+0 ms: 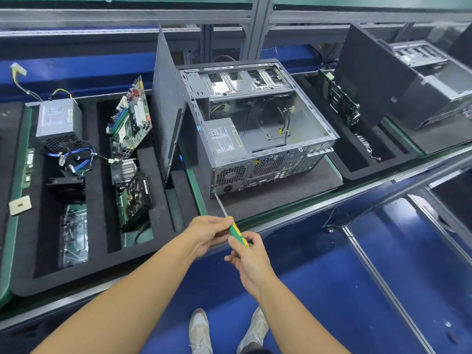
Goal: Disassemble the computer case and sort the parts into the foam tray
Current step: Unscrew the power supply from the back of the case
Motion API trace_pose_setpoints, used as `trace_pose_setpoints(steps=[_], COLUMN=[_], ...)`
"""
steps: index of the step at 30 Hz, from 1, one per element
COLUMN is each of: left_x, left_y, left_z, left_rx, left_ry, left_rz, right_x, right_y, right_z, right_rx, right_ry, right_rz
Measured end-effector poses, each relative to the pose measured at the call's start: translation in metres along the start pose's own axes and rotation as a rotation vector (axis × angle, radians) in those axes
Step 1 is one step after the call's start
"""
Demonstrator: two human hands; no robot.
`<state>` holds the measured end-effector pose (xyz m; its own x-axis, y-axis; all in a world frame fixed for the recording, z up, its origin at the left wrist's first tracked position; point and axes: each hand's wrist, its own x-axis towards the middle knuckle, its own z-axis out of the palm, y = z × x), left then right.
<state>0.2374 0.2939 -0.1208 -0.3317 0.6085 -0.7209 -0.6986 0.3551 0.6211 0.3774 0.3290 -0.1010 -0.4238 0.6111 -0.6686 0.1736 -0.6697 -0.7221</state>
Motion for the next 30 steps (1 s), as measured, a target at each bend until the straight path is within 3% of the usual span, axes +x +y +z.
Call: trace_pose_setpoints(steps=[4,9,13,16,21,30], left_x=[-0.003,-0.007,-0.005,-0.003,-0.003,-0.001], left_y=[0.003,0.005,0.002,0.003,0.005,-0.003], left_z=[-0.001,0.002,0.009,0.01,-0.002,0.002], left_rx=[-0.03,-0.046,0.015,0.031,-0.075,0.036], left_ry=[-0.097,-0.175,-0.094,-0.081,-0.187,-0.066], left_rz=[0.006,-0.044,-0.04,-0.053,-0.11,-0.109], right_x=[-0.002,0.002,0.001,-0.003,-0.001,-0.002], right_y=[0.0,0.001,0.004,-0.002,-0.009,0.002], right_z=[-0.008,-0.011,-0.008,-0.005,-0.013,-0.006], right_rx=[0.149,0.132,0.035,0.043,0.088,-0.058], right_ry=[-0.022,-0.003,-0.04,-0.047,-0.085,-0.031], right_rz=[0.261,0.082,-0.04,-0.012,0.221,-0.024])
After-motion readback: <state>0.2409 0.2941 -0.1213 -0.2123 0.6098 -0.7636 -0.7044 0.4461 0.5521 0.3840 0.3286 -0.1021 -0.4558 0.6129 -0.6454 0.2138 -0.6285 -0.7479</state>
